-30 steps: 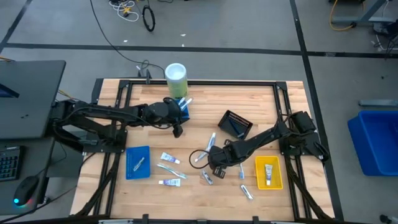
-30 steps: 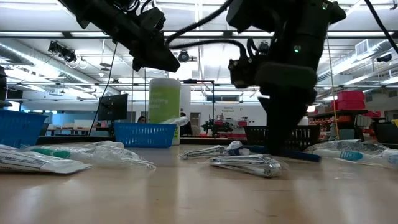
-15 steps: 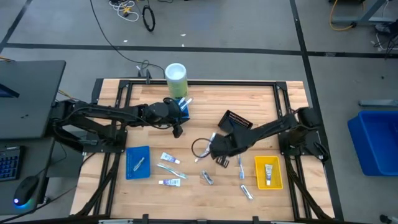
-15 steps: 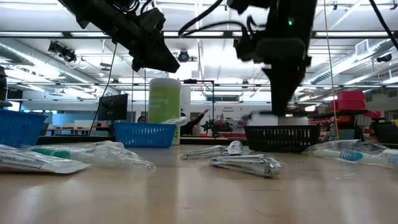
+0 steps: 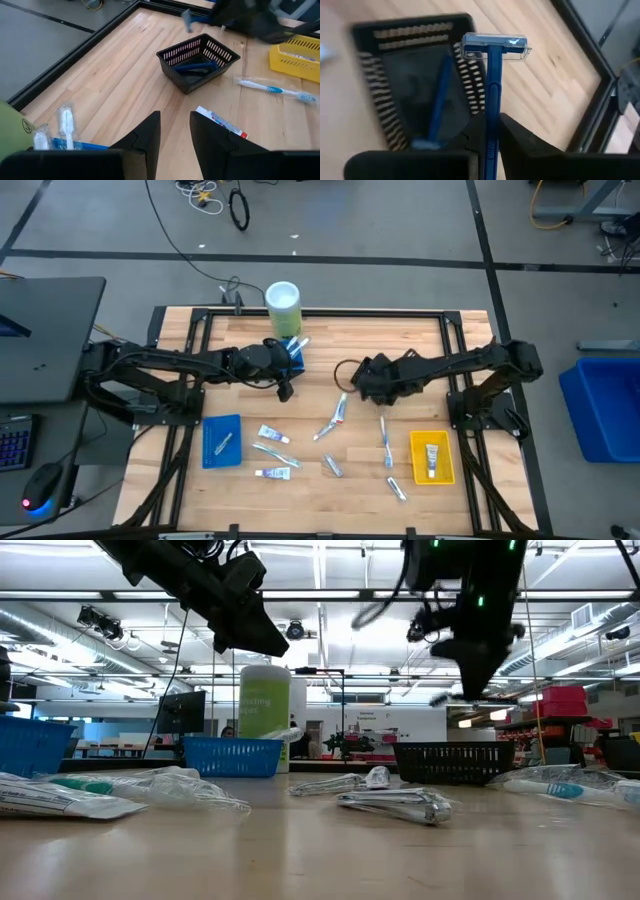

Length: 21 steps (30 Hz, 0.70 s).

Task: Pick & Place Travel size toiletries
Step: Put the blue razor into the black bin, then put the white toothpaste into the yellow bin

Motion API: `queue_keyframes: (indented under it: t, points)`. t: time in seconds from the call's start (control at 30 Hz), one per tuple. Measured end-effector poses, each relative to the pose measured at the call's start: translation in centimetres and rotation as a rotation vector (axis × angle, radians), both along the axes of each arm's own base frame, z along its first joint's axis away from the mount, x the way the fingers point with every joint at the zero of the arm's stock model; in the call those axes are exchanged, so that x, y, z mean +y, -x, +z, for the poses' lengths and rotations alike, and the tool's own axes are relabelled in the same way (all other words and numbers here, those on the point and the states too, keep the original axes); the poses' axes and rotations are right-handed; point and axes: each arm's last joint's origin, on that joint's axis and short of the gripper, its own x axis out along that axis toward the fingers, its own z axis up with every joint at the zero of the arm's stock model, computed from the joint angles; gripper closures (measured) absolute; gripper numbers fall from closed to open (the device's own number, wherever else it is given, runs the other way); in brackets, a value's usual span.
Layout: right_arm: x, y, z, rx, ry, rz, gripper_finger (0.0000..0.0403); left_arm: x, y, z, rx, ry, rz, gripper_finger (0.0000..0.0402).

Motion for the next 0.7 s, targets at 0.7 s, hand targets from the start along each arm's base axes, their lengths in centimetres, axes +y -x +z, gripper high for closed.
queue_keyframes:
  t: [0.7]
  points:
    - [-3.8, -0.5, -4.8, -0.103, -0.195, 0.166, 0.0278, 0.1, 0.0, 0.0, 0.007, -0.029, 0.018, 0.0290]
